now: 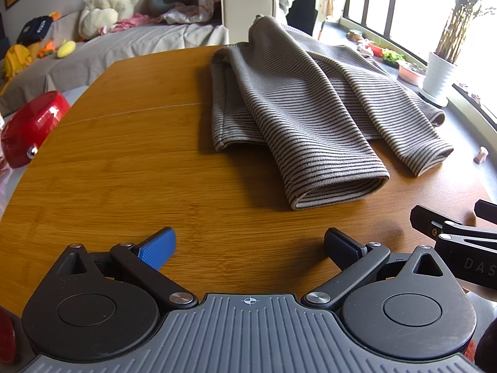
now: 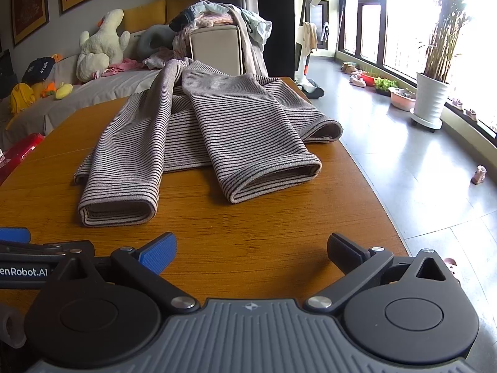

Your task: Fold clothes

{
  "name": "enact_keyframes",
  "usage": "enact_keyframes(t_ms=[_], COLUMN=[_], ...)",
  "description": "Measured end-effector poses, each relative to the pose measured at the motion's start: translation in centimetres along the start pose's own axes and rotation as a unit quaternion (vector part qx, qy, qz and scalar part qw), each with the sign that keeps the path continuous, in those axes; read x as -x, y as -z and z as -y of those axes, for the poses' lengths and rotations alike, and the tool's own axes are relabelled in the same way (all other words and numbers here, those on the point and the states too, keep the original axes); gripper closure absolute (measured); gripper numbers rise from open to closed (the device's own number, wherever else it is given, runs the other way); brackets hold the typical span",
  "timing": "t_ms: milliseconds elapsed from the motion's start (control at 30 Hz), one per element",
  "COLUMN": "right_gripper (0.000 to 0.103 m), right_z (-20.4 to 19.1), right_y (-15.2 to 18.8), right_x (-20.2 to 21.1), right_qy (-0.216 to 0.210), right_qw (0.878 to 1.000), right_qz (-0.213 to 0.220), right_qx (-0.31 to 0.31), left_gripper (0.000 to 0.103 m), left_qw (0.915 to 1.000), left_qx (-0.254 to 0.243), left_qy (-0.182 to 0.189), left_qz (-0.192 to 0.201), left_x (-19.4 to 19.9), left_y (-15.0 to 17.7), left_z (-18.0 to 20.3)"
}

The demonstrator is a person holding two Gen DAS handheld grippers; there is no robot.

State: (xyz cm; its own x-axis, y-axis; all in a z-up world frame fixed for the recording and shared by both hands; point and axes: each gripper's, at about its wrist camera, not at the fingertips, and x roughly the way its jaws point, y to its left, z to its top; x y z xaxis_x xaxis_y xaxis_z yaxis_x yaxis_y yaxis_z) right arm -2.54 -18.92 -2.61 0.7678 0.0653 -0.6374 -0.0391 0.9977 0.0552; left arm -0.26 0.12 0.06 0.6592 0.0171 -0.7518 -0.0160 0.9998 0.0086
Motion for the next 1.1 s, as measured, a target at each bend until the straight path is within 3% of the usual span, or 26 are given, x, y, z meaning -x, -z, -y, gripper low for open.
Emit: enact_keyframes(t_ms=[967,1100], right_gripper=[0.0,0.0], right_z=[0.1,0.6], right_y=[-0.4,-2.5], right_x=[0.3,0.6], right_qy=[-0.012,-0.045], right_qw=[1.0,0.998], right_qz=[-0.001,0.02], right_qx=[0.015,0.037], left_gripper=[0.0,0.0], left_qw=[1.0,0.9941], left_qx=[0.005,0.03], left_qy=[0.002,0.081], left_qz=[0.001,0.066], left_x=[0.0,1.4], left_y=[-0.1,-2.2], left_z=[-0.1,-2.0])
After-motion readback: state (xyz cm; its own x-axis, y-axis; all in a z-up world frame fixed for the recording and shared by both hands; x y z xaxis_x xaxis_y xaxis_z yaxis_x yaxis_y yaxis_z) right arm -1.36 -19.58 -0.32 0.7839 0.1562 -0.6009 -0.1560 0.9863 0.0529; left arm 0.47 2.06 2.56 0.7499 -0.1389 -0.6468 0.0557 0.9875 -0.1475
